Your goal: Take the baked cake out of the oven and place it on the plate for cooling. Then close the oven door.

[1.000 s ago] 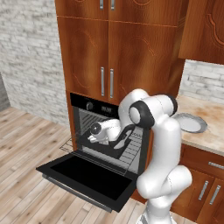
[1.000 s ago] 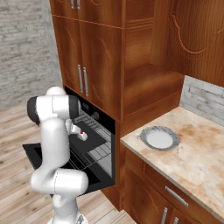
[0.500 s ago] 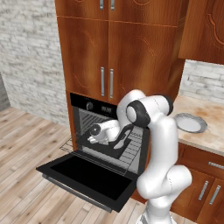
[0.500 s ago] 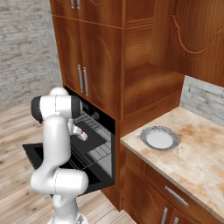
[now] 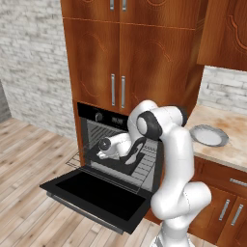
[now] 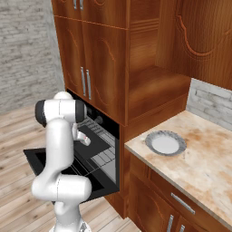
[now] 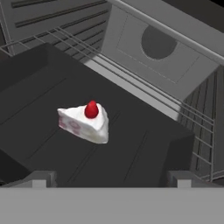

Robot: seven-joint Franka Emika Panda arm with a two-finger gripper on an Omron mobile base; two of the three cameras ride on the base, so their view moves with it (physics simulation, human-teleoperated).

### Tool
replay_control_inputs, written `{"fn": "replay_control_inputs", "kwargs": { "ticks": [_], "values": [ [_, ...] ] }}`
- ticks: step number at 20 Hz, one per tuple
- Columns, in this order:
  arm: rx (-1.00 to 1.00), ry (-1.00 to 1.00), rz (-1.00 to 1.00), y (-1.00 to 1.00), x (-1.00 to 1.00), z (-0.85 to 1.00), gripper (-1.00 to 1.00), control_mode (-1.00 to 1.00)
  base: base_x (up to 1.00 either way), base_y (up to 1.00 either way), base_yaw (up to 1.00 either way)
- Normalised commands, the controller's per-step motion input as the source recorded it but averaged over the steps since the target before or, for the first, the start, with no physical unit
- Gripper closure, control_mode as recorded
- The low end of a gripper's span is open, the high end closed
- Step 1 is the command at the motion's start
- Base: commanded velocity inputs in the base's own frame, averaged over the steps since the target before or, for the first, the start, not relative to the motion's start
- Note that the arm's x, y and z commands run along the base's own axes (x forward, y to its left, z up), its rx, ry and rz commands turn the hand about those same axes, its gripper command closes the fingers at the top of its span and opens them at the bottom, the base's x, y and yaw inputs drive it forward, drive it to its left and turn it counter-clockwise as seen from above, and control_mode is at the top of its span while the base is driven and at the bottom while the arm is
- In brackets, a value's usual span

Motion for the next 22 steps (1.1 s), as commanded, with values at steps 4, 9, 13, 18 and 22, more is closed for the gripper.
{"fn": "replay_control_inputs", "kwargs": {
  "ticks": [4,9,13,18,22],
  "values": [
    [0.0,0.0,0.0,-0.06,0.08,-0.1,-1.0,-1.0,0.0,0.0,0.0],
    [0.0,0.0,0.0,-0.06,0.11,-0.1,-1.0,-1.0,0.0,0.0,0.0],
    [0.0,0.0,0.0,-0.02,0.12,-0.05,-1.0,-1.0,0.0,0.0,0.0],
    [0.0,0.0,0.0,0.0,0.12,-0.06,-1.0,-1.0,0.0,0.0,0.0],
    [0.0,0.0,0.0,0.0,0.11,-0.07,-1.0,-1.0,0.0,0.0,0.0]
  ]
}}
